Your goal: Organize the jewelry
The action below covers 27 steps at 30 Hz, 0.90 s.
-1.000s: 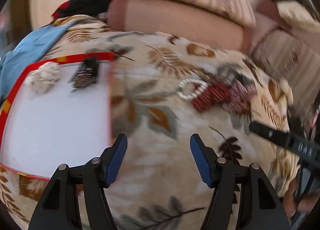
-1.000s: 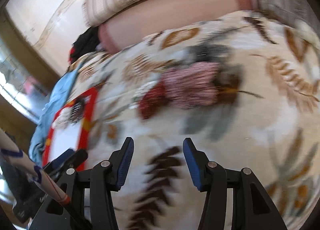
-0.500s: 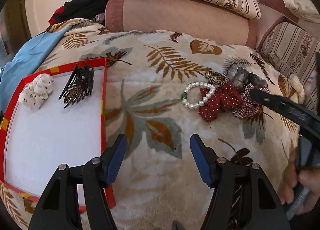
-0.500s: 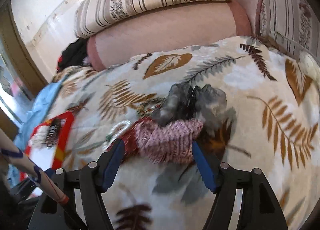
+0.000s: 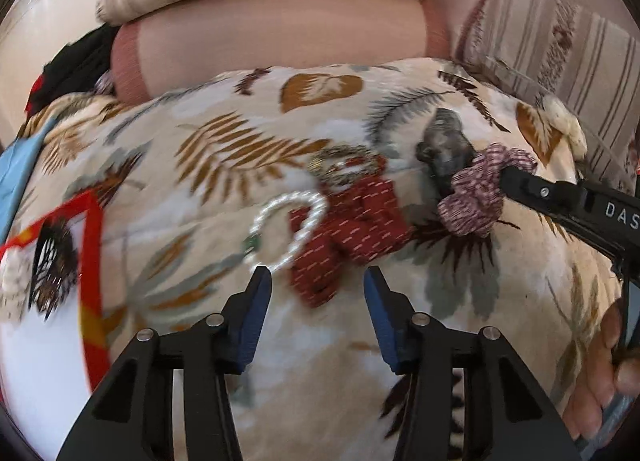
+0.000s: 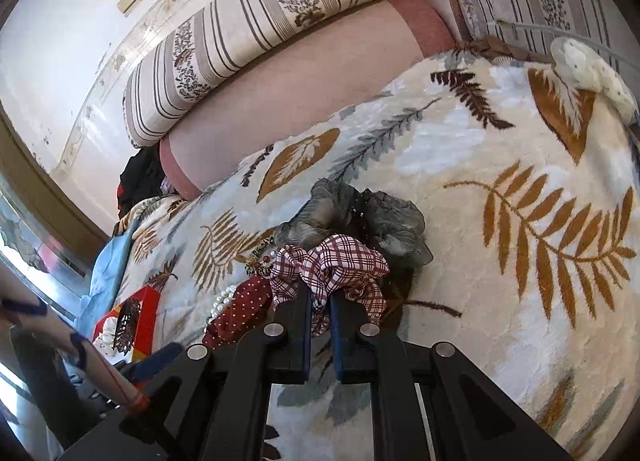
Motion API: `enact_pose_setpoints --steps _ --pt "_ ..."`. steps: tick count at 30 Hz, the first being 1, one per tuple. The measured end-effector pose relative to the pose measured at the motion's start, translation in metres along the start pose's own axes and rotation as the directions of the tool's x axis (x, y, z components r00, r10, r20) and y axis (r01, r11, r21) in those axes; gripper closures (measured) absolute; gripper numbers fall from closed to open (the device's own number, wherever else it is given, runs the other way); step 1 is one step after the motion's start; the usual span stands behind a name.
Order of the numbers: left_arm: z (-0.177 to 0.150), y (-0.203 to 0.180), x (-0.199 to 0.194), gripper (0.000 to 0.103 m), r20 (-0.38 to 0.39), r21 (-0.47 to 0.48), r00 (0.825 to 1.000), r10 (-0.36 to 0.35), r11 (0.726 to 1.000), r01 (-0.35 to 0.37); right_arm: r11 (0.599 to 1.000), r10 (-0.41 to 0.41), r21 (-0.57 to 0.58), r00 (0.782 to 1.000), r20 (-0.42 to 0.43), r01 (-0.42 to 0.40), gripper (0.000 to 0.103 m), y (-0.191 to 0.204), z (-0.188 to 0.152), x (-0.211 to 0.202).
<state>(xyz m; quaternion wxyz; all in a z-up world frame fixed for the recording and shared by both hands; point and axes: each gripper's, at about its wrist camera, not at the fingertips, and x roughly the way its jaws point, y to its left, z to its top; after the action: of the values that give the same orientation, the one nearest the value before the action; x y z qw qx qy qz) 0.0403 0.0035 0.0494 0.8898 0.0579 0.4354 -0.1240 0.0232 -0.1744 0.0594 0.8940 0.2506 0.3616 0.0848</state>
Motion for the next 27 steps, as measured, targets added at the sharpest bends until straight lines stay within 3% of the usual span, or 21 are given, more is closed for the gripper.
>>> enact_pose_setpoints --steps 6,7,8,9,14,20,23,27 --pt "0.019 -0.028 0.03 0.056 0.022 0.074 0.997 0.076 0.994 -0.077 0.999 0.021 0.032 1.0 0.001 -0.021 0.094 -0.007 0.003 -0.001" --pt "0.021 -0.028 0.035 0.065 0.011 0.071 0.996 0.084 0.994 -0.084 0.999 0.021 0.033 1.0 0.001 -0.021 0.094 -0.008 0.003 -0.002" --pt "0.023 -0.026 0.039 0.087 0.0 0.063 0.996 0.092 0.994 -0.092 0.999 0.019 0.034 1.0 0.001 -0.019 0.094 -0.008 0.003 -0.002" --pt "0.024 -0.023 0.041 0.094 -0.009 0.052 0.995 0.102 0.993 -0.102 0.999 0.017 0.035 1.0 0.001 -0.017 0.094 -0.009 0.003 -0.002" --pt "0.013 0.014 0.011 0.096 0.008 -0.089 1.0 -0.016 0.996 0.017 0.999 0.032 0.037 0.999 0.013 -0.033 0.094 -0.008 -0.001 -0.016" --pt "-0.036 0.052 -0.039 0.096 0.022 -0.211 0.994 -0.105 0.972 0.107 0.995 0.089 -0.038 0.996 0.002 -0.089 0.093 0.016 -0.027 -0.044" --pt "-0.064 0.06 -0.052 0.096 0.028 -0.235 0.993 -0.114 0.965 0.118 0.986 0.122 -0.108 0.991 -0.063 -0.128 0.091 0.034 -0.051 -0.049" --pt "-0.089 0.062 -0.049 0.096 0.016 -0.257 0.994 -0.106 0.96 0.107 0.98 0.098 -0.153 0.978 -0.183 -0.126 0.091 0.042 -0.08 -0.035"
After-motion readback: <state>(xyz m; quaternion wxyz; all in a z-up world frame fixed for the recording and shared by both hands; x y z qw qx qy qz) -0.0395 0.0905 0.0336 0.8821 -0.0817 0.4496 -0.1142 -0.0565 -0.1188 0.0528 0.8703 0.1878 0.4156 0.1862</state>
